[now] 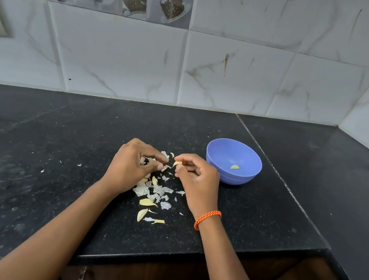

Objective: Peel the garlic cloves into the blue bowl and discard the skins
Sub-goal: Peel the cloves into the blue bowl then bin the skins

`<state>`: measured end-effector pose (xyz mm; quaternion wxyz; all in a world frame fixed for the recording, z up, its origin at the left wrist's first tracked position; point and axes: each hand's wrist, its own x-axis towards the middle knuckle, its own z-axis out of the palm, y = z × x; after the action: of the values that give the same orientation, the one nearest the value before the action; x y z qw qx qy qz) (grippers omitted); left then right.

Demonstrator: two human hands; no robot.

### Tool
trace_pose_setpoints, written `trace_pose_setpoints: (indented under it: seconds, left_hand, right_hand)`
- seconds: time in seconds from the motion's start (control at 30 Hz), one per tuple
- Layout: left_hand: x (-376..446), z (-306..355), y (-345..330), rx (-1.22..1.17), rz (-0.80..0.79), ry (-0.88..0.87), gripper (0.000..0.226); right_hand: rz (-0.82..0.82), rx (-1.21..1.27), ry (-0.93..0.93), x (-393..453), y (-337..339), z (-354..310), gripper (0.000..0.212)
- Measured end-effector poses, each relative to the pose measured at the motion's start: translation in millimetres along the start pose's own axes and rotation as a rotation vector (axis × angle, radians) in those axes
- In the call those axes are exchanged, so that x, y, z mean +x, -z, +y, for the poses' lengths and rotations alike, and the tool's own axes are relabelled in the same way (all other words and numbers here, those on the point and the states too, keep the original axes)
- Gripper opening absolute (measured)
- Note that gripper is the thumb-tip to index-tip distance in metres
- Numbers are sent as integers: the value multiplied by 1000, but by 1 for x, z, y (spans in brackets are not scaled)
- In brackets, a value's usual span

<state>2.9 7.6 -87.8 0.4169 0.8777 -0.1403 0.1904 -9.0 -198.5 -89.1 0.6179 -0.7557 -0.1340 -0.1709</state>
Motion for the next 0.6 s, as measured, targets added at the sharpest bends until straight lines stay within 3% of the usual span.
trace_pose_setpoints:
  seconds: [0.23,0.6]
  left_hand:
    - [-2,1,1,5,16,9,12]
    - [-1,0,-1,8,21,-27,36]
  right_hand:
    - [-3,1,0,-1,0,1,15]
    - [7,-107,-30,1,-1,5,16]
